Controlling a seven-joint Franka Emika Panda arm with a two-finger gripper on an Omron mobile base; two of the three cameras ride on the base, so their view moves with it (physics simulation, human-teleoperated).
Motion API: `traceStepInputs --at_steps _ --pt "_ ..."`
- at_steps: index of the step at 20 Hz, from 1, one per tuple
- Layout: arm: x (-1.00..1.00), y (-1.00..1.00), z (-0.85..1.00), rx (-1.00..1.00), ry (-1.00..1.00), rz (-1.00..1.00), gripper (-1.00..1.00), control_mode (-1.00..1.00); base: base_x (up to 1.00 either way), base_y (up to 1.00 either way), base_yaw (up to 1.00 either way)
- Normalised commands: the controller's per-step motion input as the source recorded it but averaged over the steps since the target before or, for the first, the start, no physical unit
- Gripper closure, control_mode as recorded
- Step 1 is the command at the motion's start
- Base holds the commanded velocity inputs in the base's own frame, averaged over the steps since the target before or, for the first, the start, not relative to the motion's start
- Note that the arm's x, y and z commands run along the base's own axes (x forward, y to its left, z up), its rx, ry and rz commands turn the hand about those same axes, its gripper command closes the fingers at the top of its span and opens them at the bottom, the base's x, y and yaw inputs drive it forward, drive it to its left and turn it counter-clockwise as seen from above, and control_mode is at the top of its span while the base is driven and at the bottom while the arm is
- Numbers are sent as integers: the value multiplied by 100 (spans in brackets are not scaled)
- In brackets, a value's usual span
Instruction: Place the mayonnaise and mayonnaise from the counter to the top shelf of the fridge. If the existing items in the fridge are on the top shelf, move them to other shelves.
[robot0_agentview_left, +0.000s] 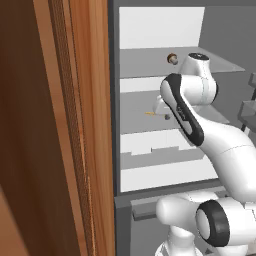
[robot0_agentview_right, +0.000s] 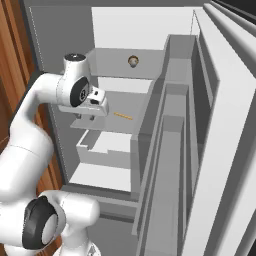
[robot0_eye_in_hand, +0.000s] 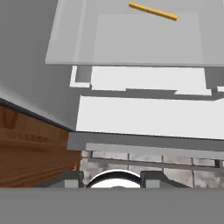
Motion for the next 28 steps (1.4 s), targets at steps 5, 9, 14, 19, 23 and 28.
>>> traceStepInputs --at_steps 5,9,14,19,23,28 --pt "-39 0 1 -1 -14 0 -100 -100 0 0 0" --pt "-56 0 33 -8 -41 0 -100 -100 0 0 0" --pt "-64 -3 48 -15 -50 -2 -100 -100 0 0 0" --pt "-50 -27 53 -8 -30 -10 -100 -100 0 0 0" --pt "-25 -54 69 0 -17 -17 -100 -100 0 0 0" --pt "-4 -70 79 2 -7 -15 -100 -100 0 0 0"
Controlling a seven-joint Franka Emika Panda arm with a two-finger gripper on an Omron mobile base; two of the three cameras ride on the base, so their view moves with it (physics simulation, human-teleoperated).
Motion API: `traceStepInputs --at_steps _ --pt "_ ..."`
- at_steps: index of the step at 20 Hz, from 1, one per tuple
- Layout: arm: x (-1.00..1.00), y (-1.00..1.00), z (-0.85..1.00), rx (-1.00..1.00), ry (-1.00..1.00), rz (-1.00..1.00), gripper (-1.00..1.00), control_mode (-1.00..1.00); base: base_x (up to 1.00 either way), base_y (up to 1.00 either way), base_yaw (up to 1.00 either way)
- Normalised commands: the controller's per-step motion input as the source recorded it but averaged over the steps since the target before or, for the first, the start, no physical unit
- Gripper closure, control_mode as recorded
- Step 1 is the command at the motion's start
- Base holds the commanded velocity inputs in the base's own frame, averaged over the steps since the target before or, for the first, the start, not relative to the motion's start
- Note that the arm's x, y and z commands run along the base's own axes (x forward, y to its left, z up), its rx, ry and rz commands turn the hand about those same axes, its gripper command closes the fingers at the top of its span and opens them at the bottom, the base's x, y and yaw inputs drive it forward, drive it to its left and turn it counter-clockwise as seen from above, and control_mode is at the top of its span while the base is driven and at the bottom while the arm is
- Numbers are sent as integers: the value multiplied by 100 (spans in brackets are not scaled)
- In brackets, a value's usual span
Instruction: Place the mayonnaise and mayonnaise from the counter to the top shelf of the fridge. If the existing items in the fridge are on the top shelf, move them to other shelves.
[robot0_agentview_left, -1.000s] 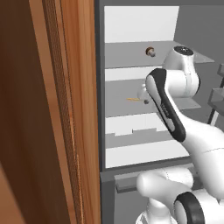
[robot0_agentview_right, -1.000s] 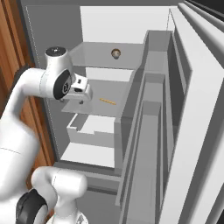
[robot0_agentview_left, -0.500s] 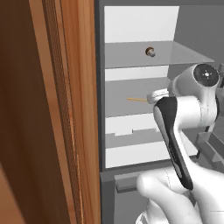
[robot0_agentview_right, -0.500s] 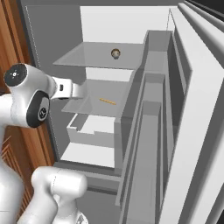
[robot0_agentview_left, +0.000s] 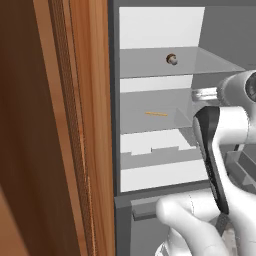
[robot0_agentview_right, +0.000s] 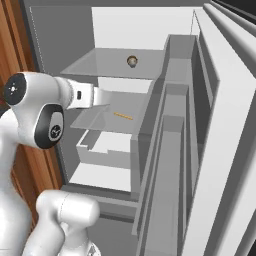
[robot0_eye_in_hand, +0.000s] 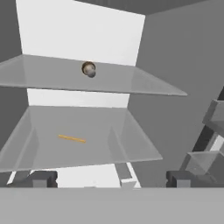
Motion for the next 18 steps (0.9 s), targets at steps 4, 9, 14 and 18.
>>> traceStepInputs --at_steps 4,9,14,18 --pt "0 -67 78 10 0 -7 -100 -100 0 0 0" --pt "7 -19 35 4 4 0 -100 -100 0 0 0" --pt "5 0 0 5 3 0 -100 -100 0 0 0" --pt "29 0 -1 18 12 0 -100 -100 0 0 0"
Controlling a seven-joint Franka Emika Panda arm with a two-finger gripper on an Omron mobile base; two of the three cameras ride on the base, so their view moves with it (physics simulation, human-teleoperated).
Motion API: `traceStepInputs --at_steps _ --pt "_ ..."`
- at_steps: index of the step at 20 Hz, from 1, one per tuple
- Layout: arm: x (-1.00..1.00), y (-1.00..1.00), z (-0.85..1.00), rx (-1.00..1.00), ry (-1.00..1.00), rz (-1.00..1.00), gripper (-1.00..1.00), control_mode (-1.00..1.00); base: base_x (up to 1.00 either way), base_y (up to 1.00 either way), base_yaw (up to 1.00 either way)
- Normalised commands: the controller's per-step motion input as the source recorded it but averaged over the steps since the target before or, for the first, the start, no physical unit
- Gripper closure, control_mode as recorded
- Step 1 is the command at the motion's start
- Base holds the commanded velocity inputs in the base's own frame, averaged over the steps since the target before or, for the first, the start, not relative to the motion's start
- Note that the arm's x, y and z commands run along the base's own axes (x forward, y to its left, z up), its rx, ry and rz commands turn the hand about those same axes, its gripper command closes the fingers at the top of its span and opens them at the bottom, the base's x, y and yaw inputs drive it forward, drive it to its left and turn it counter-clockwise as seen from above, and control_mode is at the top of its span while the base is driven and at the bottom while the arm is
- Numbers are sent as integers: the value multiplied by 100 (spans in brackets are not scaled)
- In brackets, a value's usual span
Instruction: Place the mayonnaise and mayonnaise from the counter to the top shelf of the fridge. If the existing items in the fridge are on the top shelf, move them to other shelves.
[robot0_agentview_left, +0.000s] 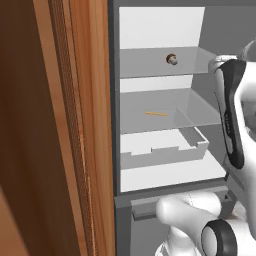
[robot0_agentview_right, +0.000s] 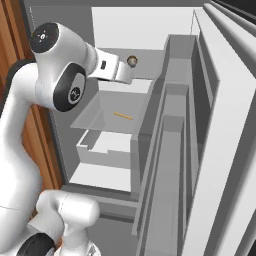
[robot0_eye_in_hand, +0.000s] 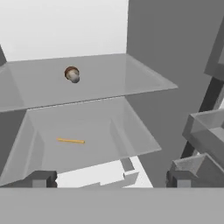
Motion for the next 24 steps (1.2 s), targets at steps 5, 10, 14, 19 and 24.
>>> traceStepInputs --at_steps 5,10,14,19,24 --pt "60 0 0 11 8 0 -100 -100 0 0 0" --pt "67 0 0 1 8 0 -100 -100 0 0 0" --pt "69 0 -2 0 4 0 -100 -100 0 0 0" --pt "72 0 -14 0 1 0 -100 -100 0 0 0" --pt "77 0 -14 0 0 0 -100 -100 0 0 0"
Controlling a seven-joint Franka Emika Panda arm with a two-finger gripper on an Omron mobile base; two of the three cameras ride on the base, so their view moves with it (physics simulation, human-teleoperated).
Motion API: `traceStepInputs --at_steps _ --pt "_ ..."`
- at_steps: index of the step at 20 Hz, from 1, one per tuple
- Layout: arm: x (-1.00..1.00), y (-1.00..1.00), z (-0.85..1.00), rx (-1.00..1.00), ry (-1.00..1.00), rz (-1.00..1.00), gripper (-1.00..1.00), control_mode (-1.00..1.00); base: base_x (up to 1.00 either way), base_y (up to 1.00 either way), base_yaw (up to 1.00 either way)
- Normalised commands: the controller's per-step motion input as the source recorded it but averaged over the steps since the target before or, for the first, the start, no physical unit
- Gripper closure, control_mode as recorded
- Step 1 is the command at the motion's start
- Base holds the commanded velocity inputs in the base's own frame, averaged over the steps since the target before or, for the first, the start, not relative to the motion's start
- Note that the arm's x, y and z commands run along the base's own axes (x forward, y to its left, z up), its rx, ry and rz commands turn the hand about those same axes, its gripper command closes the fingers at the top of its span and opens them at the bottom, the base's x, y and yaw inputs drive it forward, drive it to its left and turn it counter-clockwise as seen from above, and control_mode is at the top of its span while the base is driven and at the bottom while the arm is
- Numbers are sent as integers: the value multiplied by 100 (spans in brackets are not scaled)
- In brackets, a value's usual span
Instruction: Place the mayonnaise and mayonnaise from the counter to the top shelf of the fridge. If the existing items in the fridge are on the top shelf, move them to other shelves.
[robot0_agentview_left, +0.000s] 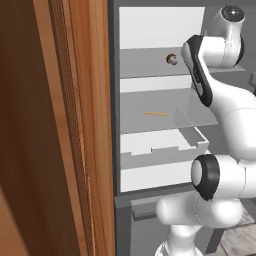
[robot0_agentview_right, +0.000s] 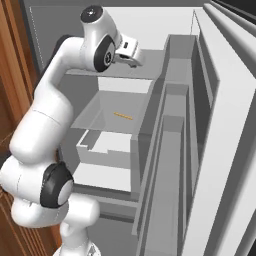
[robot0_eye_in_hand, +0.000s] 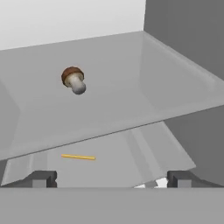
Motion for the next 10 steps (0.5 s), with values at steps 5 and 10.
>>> traceStepInputs --at_steps 5,10 --pt "70 0 -32 0 0 4 -100 -100 0 0 0" --pt "80 0 -17 0 1 6 -100 -100 0 0 0"
